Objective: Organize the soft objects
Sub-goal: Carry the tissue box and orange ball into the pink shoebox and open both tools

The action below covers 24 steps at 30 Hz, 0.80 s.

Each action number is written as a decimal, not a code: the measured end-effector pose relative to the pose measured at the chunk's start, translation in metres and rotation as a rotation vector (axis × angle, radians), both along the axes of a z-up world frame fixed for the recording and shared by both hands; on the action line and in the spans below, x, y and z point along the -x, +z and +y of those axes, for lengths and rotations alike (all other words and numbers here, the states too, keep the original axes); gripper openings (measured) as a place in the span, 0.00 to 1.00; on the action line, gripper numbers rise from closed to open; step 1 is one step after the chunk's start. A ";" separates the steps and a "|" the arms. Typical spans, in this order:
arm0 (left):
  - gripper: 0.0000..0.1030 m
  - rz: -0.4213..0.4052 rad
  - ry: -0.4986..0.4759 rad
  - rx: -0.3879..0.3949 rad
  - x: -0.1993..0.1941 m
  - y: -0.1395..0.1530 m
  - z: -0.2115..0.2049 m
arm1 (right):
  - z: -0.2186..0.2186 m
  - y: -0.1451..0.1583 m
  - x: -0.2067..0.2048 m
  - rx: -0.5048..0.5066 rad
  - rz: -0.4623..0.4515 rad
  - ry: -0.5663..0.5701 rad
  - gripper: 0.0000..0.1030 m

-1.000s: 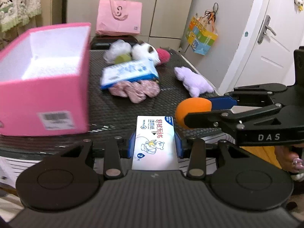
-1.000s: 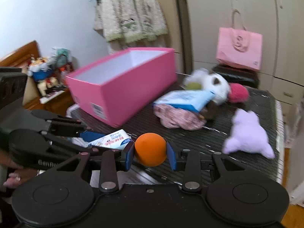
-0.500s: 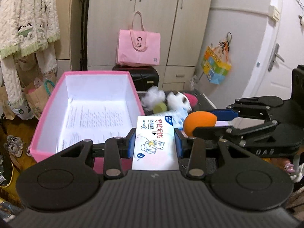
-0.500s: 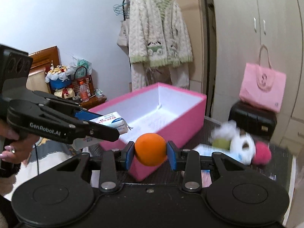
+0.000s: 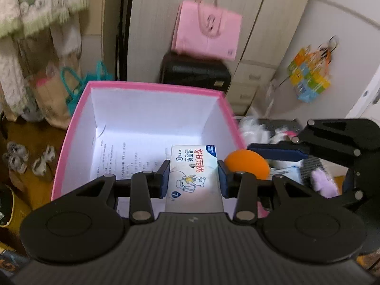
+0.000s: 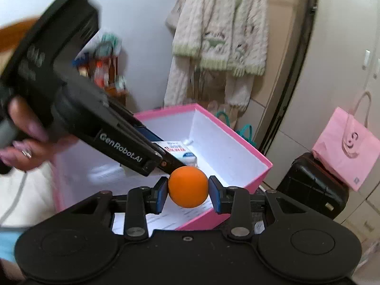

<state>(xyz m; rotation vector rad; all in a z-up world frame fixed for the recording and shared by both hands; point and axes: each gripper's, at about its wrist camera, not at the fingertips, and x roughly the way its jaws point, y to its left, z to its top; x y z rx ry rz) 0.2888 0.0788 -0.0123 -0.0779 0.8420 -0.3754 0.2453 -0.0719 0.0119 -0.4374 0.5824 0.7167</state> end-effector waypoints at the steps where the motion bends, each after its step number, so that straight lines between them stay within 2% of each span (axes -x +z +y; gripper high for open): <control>1: 0.38 0.006 0.006 -0.014 -0.008 -0.003 0.000 | 0.004 -0.003 -0.011 0.025 0.009 0.014 0.41; 6: 0.38 0.095 0.059 0.001 -0.050 -0.024 0.005 | 0.018 -0.017 -0.053 0.107 0.059 0.051 0.41; 13: 0.38 0.127 0.126 -0.010 -0.078 -0.049 0.007 | 0.031 -0.035 -0.083 0.183 0.097 0.080 0.40; 17: 0.41 0.112 0.146 -0.029 -0.082 -0.052 0.005 | 0.034 -0.041 -0.090 0.200 0.094 0.066 0.42; 19: 0.47 0.082 0.135 -0.048 -0.079 -0.048 0.004 | 0.033 -0.040 -0.091 0.182 0.094 0.054 0.43; 22: 0.51 0.050 0.139 -0.027 -0.072 -0.037 0.009 | 0.026 -0.033 -0.087 0.129 0.092 0.009 0.50; 24: 0.54 0.046 0.117 0.013 -0.064 -0.027 0.016 | 0.021 -0.025 -0.079 0.094 0.080 -0.002 0.62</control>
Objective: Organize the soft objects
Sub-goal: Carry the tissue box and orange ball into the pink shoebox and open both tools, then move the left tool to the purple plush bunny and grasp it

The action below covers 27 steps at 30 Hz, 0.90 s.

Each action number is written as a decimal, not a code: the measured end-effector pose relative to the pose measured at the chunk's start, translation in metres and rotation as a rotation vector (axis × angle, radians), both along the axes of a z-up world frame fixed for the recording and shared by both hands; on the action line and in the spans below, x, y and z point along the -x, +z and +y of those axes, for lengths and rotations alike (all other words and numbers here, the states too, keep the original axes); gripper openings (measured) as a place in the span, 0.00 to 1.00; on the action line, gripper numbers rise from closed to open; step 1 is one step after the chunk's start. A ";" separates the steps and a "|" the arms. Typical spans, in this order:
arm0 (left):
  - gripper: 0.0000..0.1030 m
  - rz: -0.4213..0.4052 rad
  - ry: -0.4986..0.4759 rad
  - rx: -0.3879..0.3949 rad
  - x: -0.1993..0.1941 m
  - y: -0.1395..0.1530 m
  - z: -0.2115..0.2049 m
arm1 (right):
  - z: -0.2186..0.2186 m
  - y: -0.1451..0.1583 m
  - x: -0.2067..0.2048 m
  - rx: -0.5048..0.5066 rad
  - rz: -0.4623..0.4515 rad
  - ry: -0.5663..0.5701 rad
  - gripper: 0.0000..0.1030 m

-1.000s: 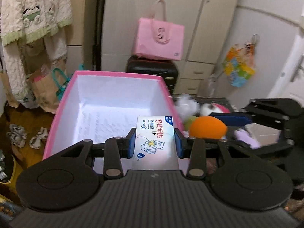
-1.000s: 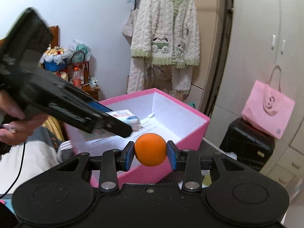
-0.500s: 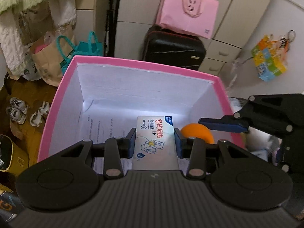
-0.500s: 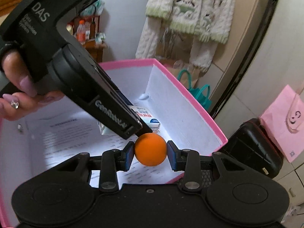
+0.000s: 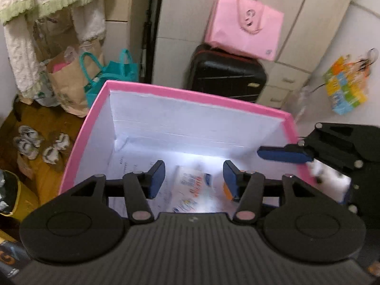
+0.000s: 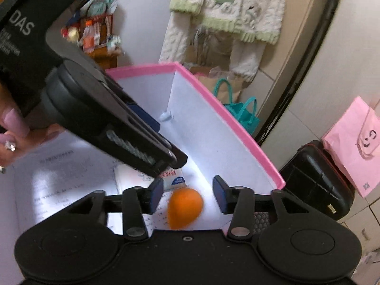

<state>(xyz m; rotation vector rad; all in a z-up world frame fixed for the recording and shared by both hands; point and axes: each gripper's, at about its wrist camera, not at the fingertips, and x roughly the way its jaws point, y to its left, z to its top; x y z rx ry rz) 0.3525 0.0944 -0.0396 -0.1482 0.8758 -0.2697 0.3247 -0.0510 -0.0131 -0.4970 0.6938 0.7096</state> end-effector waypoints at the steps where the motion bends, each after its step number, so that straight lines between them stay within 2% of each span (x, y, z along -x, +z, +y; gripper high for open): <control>1: 0.55 -0.007 -0.011 0.015 0.006 0.006 0.003 | -0.004 0.004 0.004 -0.017 -0.004 -0.007 0.63; 4: 0.60 -0.030 -0.028 0.006 0.026 0.023 0.007 | -0.019 0.019 0.021 -0.077 -0.007 -0.035 0.63; 9: 0.65 -0.073 -0.086 -0.123 0.072 0.050 -0.002 | -0.050 0.047 0.053 -0.182 0.002 -0.080 0.63; 12: 0.70 -0.102 -0.128 -0.161 0.097 0.065 -0.008 | -0.066 0.060 0.073 -0.224 0.002 -0.105 0.63; 17: 0.76 -0.112 -0.199 -0.147 0.135 0.088 -0.019 | -0.089 0.073 0.111 -0.257 0.010 -0.125 0.64; 22: 0.81 -0.118 -0.280 -0.115 0.169 0.104 -0.036 | -0.105 0.082 0.151 -0.248 -0.020 -0.124 0.67; 27: 0.85 -0.158 -0.350 -0.157 0.201 0.110 -0.063 | -0.123 0.084 0.188 -0.233 -0.036 -0.124 0.68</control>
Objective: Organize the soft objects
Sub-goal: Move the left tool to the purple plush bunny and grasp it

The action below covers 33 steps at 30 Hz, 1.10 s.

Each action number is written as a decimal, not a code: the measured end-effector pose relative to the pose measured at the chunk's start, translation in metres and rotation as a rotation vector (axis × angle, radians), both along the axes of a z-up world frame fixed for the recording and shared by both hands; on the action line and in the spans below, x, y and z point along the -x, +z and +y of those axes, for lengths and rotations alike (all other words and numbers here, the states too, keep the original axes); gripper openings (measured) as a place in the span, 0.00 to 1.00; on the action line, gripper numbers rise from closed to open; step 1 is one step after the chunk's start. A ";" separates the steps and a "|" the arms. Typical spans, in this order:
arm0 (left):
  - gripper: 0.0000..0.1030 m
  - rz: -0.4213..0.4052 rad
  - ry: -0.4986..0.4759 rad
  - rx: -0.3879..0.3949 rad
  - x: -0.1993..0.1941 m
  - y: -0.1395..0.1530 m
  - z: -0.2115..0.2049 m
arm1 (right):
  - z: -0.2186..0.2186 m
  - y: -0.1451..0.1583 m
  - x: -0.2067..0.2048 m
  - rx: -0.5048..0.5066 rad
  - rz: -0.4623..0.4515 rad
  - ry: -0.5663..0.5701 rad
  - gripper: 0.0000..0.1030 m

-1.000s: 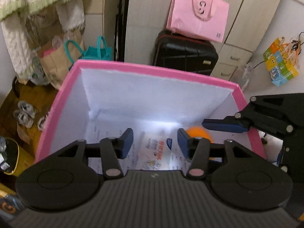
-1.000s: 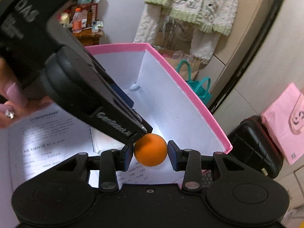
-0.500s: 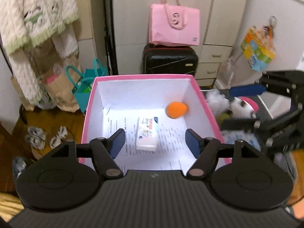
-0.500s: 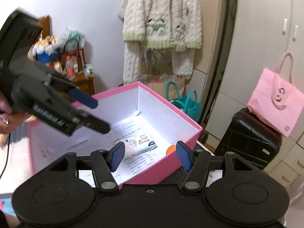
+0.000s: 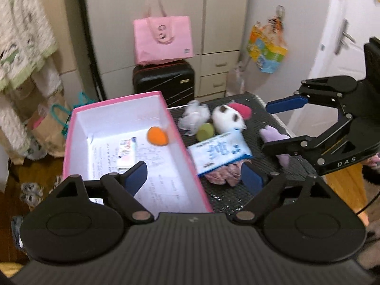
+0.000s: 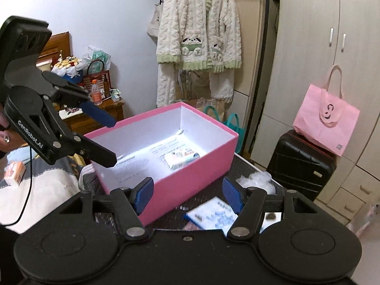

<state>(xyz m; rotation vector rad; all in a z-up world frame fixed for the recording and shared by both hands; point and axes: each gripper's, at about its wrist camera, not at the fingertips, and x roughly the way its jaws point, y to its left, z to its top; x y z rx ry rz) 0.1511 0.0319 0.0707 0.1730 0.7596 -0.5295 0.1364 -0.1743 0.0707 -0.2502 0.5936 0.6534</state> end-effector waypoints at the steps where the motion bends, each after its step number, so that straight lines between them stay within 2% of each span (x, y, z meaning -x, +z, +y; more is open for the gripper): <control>1: 0.86 -0.002 -0.013 -0.008 0.005 0.000 -0.005 | -0.004 0.000 0.006 0.002 -0.003 -0.001 0.68; 12: 0.91 0.019 -0.168 -0.047 0.045 -0.014 -0.066 | -0.054 -0.020 0.061 0.015 -0.004 -0.084 0.76; 22: 0.93 0.090 -0.238 0.059 0.037 -0.053 -0.113 | -0.089 -0.068 0.076 0.037 0.031 -0.125 0.80; 27: 0.93 0.097 -0.231 0.179 0.018 -0.079 -0.131 | -0.108 -0.101 0.064 0.060 -0.032 -0.214 0.80; 31: 0.93 0.064 -0.242 0.227 0.003 -0.097 -0.150 | -0.121 -0.124 0.050 0.035 -0.041 -0.222 0.80; 33: 0.91 0.073 -0.248 0.241 -0.005 -0.104 -0.160 | -0.125 -0.136 0.043 0.044 -0.057 -0.228 0.81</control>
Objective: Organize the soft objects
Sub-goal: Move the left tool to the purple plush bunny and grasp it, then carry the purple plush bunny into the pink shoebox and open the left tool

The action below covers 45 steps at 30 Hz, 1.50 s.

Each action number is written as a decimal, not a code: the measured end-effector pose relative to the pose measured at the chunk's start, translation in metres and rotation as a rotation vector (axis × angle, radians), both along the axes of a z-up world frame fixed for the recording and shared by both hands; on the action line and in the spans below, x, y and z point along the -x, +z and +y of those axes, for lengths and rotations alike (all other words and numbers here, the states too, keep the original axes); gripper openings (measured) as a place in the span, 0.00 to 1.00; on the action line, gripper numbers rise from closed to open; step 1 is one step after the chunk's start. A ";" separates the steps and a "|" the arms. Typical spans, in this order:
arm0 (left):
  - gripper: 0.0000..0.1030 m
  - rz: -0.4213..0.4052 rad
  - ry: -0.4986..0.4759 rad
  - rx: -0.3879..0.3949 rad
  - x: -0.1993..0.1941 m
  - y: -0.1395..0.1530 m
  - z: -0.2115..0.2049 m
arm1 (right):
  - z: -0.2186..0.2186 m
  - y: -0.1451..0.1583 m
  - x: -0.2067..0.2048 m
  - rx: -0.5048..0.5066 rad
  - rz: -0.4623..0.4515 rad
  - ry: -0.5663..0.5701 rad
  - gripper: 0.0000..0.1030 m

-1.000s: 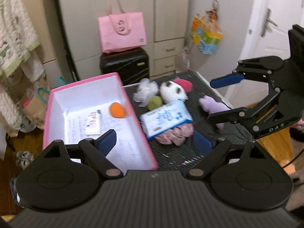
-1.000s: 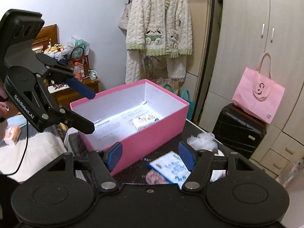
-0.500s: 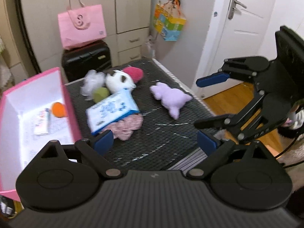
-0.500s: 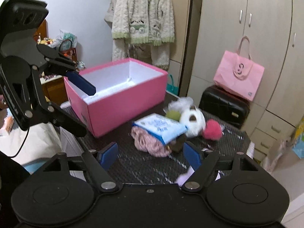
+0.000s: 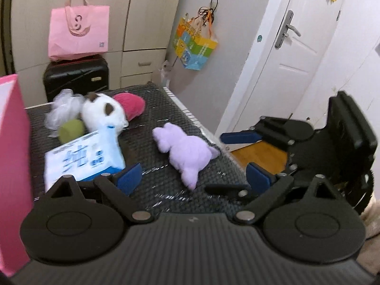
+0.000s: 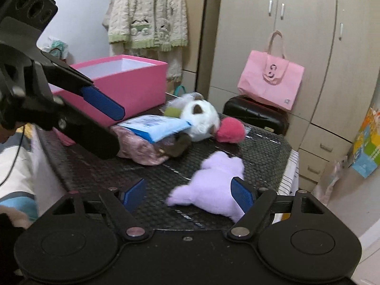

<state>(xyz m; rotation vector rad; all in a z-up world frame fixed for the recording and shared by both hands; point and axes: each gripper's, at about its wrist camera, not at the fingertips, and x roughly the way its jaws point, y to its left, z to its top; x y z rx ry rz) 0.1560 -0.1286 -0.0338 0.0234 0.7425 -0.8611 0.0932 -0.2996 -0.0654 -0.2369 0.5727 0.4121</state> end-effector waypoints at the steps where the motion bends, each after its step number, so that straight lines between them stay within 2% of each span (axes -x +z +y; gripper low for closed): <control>1: 0.91 0.006 0.000 -0.004 -0.002 -0.003 -0.005 | -0.002 -0.005 -0.003 0.004 -0.003 0.004 0.81; 6: 0.90 -0.030 0.019 -0.059 -0.010 -0.023 -0.036 | -0.018 -0.023 -0.018 -0.016 -0.008 0.002 0.84; 13: 0.88 -0.056 0.039 -0.058 -0.027 -0.046 -0.061 | -0.035 -0.043 -0.040 -0.115 0.059 0.053 0.87; 18: 0.79 0.016 0.061 -0.053 -0.040 -0.060 -0.068 | -0.034 -0.055 -0.046 -0.154 0.083 0.044 0.89; 19: 0.77 0.028 0.057 -0.054 -0.042 -0.062 -0.069 | -0.033 -0.055 -0.046 -0.151 0.080 0.045 0.89; 21: 0.67 0.050 0.031 -0.059 -0.042 -0.066 -0.072 | -0.031 -0.055 -0.045 -0.144 0.075 0.043 0.88; 23: 0.66 0.100 0.001 -0.065 -0.045 -0.070 -0.074 | -0.030 -0.055 -0.043 -0.134 0.075 0.042 0.85; 27: 0.61 0.054 0.018 -0.087 -0.037 -0.067 -0.072 | -0.026 -0.049 -0.035 -0.079 0.033 0.008 0.68; 36: 0.61 0.015 0.030 -0.094 -0.016 -0.050 -0.057 | -0.011 -0.038 -0.014 -0.110 -0.002 -0.026 0.66; 45: 0.61 0.062 0.026 -0.103 0.002 -0.030 -0.029 | 0.012 -0.018 0.003 -0.143 0.058 -0.019 0.66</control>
